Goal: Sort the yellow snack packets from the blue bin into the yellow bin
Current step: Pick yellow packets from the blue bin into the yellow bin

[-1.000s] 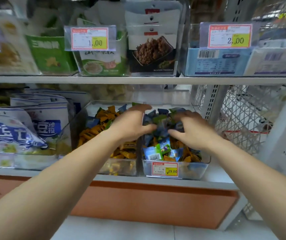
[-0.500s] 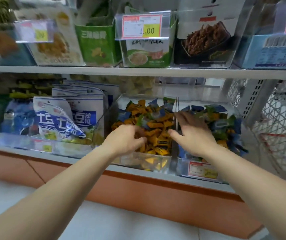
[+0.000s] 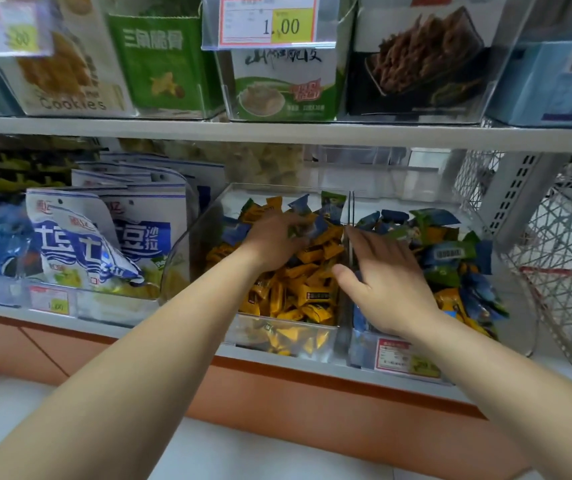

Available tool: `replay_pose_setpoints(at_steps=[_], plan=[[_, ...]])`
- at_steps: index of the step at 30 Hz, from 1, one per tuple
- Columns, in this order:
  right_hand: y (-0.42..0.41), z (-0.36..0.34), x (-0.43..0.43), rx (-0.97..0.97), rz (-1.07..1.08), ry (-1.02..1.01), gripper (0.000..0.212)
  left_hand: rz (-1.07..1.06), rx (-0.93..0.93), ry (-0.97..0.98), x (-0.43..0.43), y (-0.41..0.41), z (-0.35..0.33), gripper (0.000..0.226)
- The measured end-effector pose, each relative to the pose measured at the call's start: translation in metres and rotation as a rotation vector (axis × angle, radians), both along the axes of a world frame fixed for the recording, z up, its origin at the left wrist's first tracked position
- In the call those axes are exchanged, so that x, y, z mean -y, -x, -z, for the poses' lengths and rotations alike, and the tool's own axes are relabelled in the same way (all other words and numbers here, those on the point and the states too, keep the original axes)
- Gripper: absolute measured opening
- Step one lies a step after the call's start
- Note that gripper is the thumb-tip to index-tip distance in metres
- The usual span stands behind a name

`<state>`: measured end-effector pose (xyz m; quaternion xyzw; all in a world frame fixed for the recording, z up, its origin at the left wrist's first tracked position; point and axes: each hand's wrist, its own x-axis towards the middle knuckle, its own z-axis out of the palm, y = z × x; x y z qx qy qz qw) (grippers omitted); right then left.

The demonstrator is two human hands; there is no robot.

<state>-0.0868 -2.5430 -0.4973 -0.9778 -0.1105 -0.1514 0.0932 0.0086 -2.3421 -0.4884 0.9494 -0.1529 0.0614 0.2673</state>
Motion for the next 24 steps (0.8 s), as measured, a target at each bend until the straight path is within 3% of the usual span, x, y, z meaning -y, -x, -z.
replay_pose_setpoints(at_steps=[3,7,10,15,18,20,22,24], plan=[[0.001,-0.001,0.000,-0.004,-0.003,-0.007,0.079,-0.091,0.083,0.020,0.004,0.001,-0.004,0.005],[0.003,-0.004,0.000,-0.014,-0.006,-0.007,0.080,-0.083,0.120,-0.015,-0.001,0.008,-0.003,0.026],[0.004,-0.004,0.000,-0.014,-0.001,-0.009,0.080,-0.068,0.158,0.015,-0.001,0.011,0.000,0.025],[0.002,-0.007,0.003,-0.044,-0.021,-0.032,0.082,-0.089,0.053,0.123,-0.011,0.014,-0.005,0.039],[0.006,-0.013,0.003,-0.035,-0.016,-0.035,0.075,-0.099,0.062,0.188,-0.021,0.022,-0.015,0.030],[0.009,-0.022,0.000,0.074,-0.009,-0.004,0.072,-0.111,0.062,0.309,-0.028,0.034,-0.027,0.026],[0.016,-0.034,-0.006,0.193,-0.046,-0.097,0.067,-0.092,0.059,0.441,-0.033,0.053,-0.039,0.024],[0.025,-0.047,-0.014,0.157,-0.148,-0.388,0.063,-0.049,-0.032,0.621,-0.032,0.079,-0.050,0.022]])
